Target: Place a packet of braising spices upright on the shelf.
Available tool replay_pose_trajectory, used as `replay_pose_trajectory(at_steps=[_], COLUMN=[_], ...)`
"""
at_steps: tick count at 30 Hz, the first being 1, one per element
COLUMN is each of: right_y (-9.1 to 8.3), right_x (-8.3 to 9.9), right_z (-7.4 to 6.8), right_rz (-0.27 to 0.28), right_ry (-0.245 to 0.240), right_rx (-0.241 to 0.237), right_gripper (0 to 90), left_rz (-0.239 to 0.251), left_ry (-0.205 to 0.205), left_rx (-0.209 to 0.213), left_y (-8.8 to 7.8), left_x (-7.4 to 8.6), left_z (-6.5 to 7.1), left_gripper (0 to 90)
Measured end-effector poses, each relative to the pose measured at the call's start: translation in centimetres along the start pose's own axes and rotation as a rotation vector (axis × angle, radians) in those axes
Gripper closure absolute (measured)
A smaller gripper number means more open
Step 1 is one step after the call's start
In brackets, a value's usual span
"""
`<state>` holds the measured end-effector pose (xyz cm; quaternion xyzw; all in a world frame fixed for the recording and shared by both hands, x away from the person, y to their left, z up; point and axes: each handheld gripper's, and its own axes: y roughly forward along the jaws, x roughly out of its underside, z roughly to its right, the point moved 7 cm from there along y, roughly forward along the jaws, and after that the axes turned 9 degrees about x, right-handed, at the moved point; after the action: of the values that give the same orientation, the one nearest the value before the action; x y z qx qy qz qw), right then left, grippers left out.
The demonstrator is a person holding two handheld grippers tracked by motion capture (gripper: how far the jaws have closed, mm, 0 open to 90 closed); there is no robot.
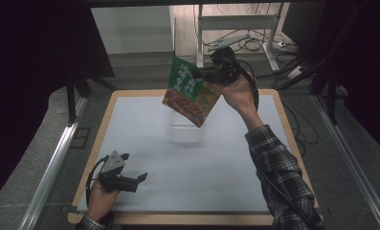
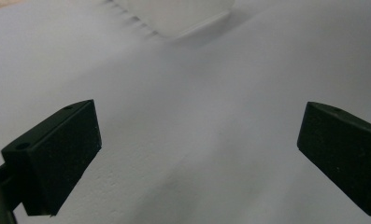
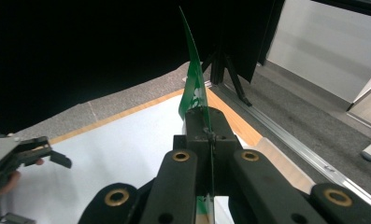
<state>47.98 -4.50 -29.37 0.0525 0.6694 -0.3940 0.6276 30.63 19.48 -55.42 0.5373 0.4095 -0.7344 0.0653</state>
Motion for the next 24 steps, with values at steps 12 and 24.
replay_pose_trajectory(at_steps=[12,24], right_y=[3.5,4.8], right_x=[1.5,3.5], right_z=[0.9,1.4], right_rz=[-0.034,-0.125], right_ry=[0.011,0.029], right_rx=[-0.013,-0.041], right_gripper=[89.4,89.4], left_rz=[-0.001,0.039], left_ry=[-0.004,-0.025], left_rx=[0.002,-0.003], left_y=[0.0,-0.5], left_x=[0.0,-0.2], left_z=[0.0,-0.2], left_gripper=[0.0,0.0])
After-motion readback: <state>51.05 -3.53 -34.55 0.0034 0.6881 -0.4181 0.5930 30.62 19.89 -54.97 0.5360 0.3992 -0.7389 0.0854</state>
